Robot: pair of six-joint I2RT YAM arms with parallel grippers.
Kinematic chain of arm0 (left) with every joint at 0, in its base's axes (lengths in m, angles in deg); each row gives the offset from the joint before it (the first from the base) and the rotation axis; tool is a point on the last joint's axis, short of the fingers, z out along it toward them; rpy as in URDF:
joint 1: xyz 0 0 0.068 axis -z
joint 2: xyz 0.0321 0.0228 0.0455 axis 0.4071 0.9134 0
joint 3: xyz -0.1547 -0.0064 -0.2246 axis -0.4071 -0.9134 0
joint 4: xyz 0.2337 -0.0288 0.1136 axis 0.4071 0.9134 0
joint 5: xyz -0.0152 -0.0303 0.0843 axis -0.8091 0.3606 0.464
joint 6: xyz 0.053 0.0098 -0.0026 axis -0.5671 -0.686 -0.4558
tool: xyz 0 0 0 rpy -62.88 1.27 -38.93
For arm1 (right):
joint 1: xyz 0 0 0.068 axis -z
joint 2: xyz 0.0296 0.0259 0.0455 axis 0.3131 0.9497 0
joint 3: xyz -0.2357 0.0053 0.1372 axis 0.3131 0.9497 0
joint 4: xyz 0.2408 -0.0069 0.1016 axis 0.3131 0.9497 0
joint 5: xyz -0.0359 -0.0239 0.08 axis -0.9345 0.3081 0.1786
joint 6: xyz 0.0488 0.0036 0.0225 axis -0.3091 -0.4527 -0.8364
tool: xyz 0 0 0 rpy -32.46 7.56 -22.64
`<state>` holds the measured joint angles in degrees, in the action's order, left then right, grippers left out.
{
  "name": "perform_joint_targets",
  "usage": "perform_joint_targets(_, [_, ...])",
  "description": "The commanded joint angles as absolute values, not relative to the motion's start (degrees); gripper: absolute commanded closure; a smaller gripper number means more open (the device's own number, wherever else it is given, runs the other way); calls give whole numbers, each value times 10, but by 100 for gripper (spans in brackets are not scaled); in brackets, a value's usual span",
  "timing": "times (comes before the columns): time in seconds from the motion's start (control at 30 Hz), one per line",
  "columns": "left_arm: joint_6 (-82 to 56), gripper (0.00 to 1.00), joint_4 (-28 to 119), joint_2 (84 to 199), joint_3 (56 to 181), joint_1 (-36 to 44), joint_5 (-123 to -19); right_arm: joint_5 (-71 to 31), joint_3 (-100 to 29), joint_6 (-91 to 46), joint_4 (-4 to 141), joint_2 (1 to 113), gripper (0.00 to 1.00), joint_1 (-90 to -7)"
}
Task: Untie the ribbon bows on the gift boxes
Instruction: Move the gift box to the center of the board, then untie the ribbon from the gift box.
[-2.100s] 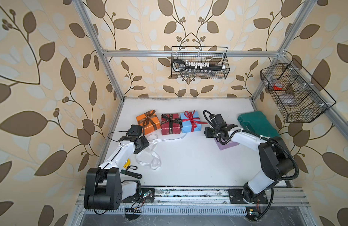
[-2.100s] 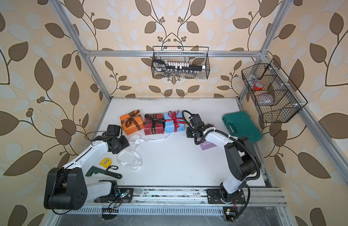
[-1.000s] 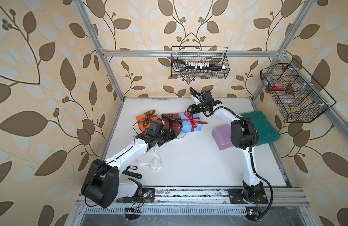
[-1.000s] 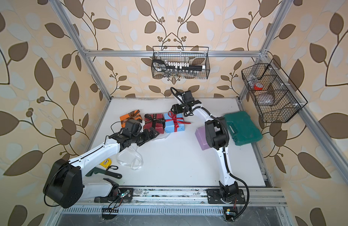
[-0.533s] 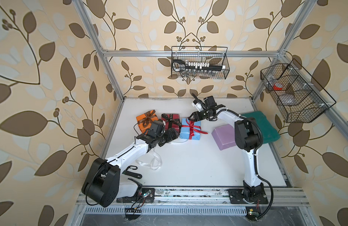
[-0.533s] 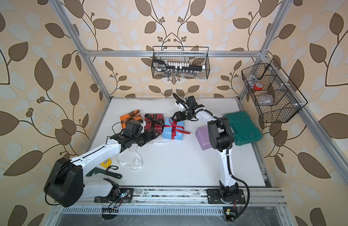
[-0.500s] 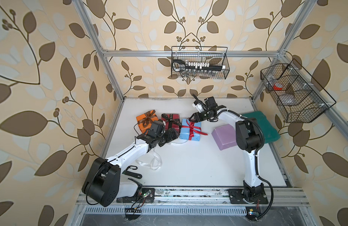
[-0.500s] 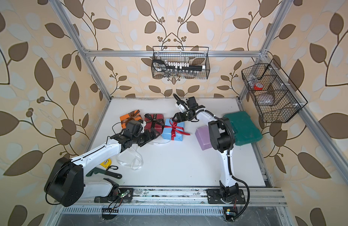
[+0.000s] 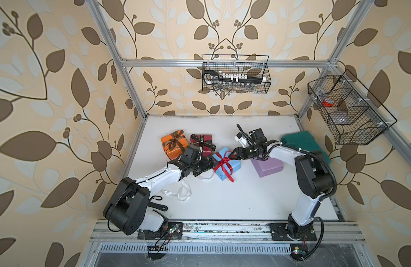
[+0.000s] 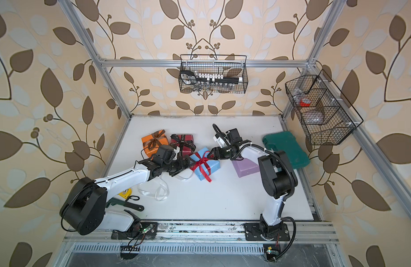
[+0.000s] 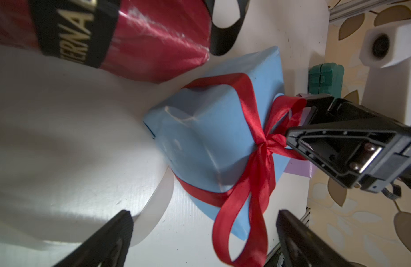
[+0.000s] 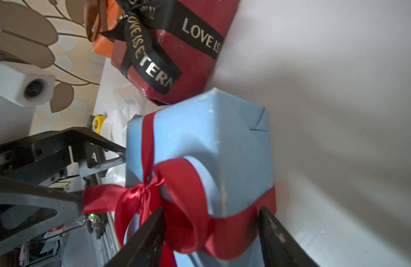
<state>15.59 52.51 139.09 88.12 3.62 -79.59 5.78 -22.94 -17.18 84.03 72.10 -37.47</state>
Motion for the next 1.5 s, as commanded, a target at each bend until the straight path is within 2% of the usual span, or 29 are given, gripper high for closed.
perform_joint_targets(0.0, [162, 1, 497, 1402, 902, 39, -798, 74, -185, -200, 818, 667, 36, -386])
perform_joint_targets(0.13, [149, 1, 502, 1432, 927, 39, -793, 60, -148, -197, 835, 617, 36, -388])
perform_joint_targets(0.27, [133, 1, 521, 1447, 954, 39, -797, -4, -137, -181, 872, 563, 36, -388])
perform_joint_targets(0.5, [65, 1, 635, 1367, 961, 39, -742, -109, -131, -157, 921, 487, 36, -426])
perform_joint_targets(0.7, [55, 1, 695, 1322, 941, 44, -752, -151, -140, -155, 912, 500, 37, -469])
perform_joint_targets(0.9, [94, 4, 665, 1295, 891, 71, -756, -167, -165, -145, 908, 557, 40, -489])
perform_joint_targets(1.03, [107, 8, 653, 1295, 882, 96, -751, -168, -171, -143, 907, 574, 51, -496])
perform_joint_targets(1.13, [113, 11, 644, 1299, 880, 112, -747, -170, -167, -145, 903, 573, 68, -500])
perform_joint_targets(1.27, [120, 13, 634, 1309, 879, 128, -745, -179, -161, -145, 898, 562, 73, -500])
perform_joint_targets(1.37, [125, 14, 627, 1318, 878, 135, -745, -179, -163, -141, 895, 562, 83, -500])
perform_joint_targets(1.43, [126, 14, 624, 1322, 878, 138, -745, -177, -166, -139, 894, 565, 94, -501])
perform_joint_targets(1.47, [126, 15, 623, 1323, 879, 139, -744, -177, -167, -139, 894, 566, 95, -501])
